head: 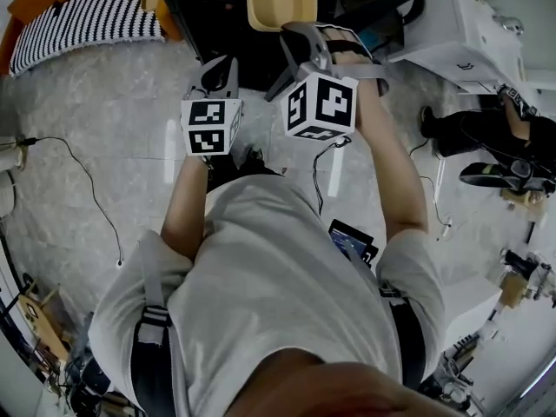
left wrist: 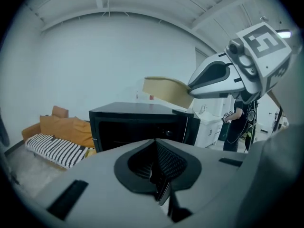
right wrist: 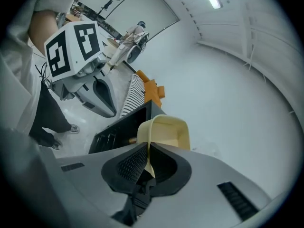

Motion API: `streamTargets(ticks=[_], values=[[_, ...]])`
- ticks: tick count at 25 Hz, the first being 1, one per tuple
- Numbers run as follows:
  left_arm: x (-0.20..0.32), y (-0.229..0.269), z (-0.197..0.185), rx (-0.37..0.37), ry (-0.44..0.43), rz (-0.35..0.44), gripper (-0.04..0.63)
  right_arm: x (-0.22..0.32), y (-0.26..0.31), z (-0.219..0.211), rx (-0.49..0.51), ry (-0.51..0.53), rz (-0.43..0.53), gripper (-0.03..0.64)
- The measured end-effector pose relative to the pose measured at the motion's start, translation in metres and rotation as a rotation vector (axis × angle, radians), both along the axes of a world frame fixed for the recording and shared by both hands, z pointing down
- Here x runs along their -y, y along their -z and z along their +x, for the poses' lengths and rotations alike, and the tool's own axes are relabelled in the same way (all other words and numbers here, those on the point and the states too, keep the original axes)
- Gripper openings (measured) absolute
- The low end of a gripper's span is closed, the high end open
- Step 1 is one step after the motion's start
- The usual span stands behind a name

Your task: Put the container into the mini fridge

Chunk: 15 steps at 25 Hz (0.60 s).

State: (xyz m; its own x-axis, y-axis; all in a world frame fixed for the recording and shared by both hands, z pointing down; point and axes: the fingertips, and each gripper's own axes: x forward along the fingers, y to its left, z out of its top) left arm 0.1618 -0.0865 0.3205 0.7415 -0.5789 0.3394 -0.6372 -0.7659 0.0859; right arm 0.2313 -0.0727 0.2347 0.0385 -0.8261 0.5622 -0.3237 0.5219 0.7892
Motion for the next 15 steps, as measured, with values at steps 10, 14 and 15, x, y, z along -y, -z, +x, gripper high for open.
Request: streamTargets(ticks=[10,14,15], values=[[-0.008,0.001,-0.032,0.035,0.063,0.021,0.012,-0.024,-0.012,-0.040,0.042,0.076,-0.028,0.049],[-0.007,0.001,-0.061,0.039,0.065,0.026,0.012,-0.028,-0.021,-0.074,0.058,0.088,-0.055,0.049],[-0.005,0.001,-0.069,0.033,0.075,0.028,0.012,-0.029,-0.024,-0.081,0.067,0.090,-0.064,0.049]])
